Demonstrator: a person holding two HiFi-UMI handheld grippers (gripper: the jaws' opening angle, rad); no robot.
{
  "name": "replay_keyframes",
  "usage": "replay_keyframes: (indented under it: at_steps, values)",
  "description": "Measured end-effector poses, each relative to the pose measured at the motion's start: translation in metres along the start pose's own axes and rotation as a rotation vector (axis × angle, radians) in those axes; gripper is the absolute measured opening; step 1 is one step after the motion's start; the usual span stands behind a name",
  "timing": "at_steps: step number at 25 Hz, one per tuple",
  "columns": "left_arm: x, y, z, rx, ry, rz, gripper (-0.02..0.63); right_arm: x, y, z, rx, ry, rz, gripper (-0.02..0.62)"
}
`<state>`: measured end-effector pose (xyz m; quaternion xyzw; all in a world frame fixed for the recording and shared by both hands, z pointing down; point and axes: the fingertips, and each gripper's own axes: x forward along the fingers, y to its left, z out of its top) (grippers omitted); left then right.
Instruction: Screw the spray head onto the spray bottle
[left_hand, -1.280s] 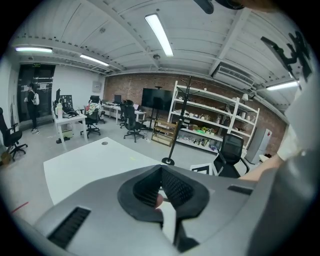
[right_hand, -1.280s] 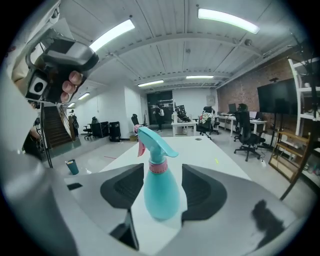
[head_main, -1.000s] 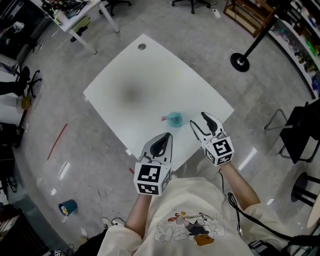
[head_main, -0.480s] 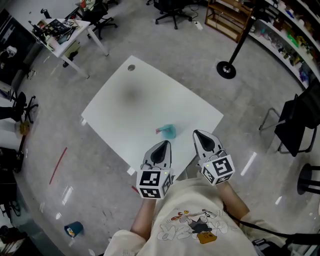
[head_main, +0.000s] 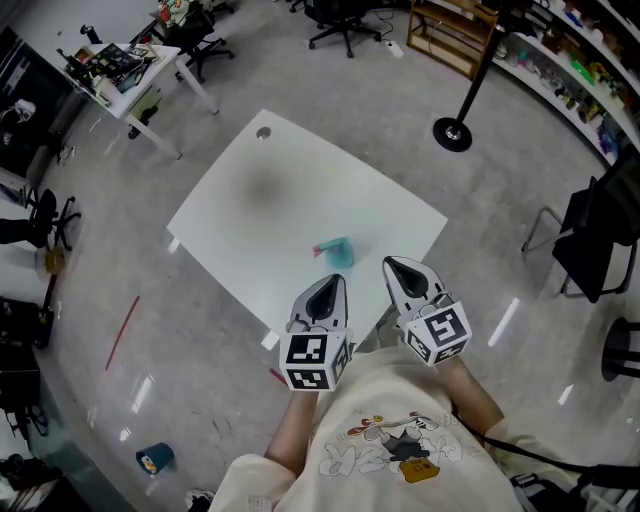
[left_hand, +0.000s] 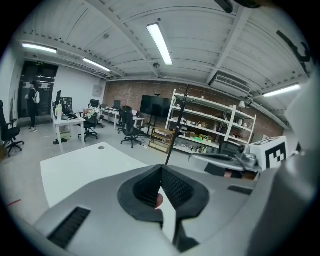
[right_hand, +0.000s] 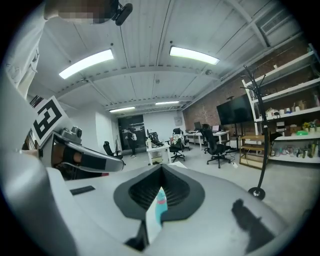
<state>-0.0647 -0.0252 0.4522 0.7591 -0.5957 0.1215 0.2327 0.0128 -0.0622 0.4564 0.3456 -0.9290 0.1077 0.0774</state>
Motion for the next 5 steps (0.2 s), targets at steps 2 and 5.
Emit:
replay_keyframes:
  at_steps: [2, 5]
  values:
    - [-0.0014, -0.0039, -0.0014, 0.007, -0.001, 0.003, 0.006, -0.0034, 0.0011, -0.0003, -0.001, -0.002, 0.005, 0.005]
    - [-0.0016, -0.0099, -0.0027, 0.022, -0.003, 0.006, 0.006, -0.0086, 0.0008, -0.0019, 0.001, -0.004, 0.008, 0.005]
